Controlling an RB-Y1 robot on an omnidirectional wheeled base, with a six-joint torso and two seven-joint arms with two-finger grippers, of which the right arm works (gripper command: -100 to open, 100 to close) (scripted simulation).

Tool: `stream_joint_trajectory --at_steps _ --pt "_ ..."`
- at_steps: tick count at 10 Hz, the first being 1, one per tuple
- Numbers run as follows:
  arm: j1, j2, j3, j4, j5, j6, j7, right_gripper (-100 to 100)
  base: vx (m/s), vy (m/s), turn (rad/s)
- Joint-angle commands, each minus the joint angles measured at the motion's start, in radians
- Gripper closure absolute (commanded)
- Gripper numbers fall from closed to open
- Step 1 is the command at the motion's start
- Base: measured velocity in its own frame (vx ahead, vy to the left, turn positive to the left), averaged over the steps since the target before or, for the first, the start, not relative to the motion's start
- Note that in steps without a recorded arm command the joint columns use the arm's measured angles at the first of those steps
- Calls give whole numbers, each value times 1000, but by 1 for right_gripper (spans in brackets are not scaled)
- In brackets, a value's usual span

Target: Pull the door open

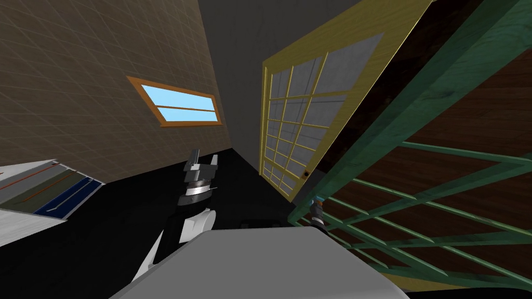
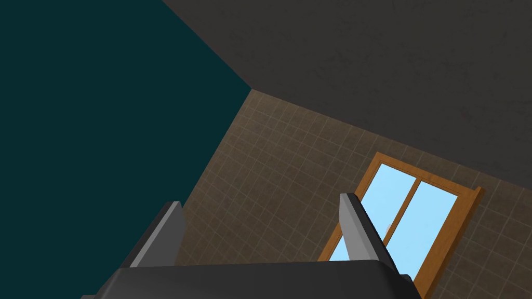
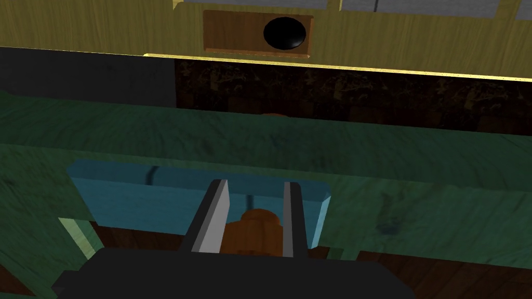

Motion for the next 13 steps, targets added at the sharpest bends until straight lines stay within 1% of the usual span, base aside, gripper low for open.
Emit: stream_joint_trajectory --at_steps 1,3,4,6,7,9,10,13 --pt "13 -23 -20 25 -15 -11 -50 100 -39 -8 67" --pt "13 -23 -20 25 -15 -11 -54 100 -24 3 19" --pt "16 -25 -17 22 -20 -13 -96 100 -22 -3 58" --pt "18 -26 -14 20 -24 -14 -137 100 -50 11 74" --pt "20 -28 -11 18 -28 -16 -173 100 -38 -9 50" --pt "20 -28 -11 18 -28 -16 -179 100 -13 -14 25" --pt "22 -30 -9 16 -33 -17 -221 100 -41 5 82" --pt "27 -34 -3 12 -42 -21 -291 100 -44 -7 68"
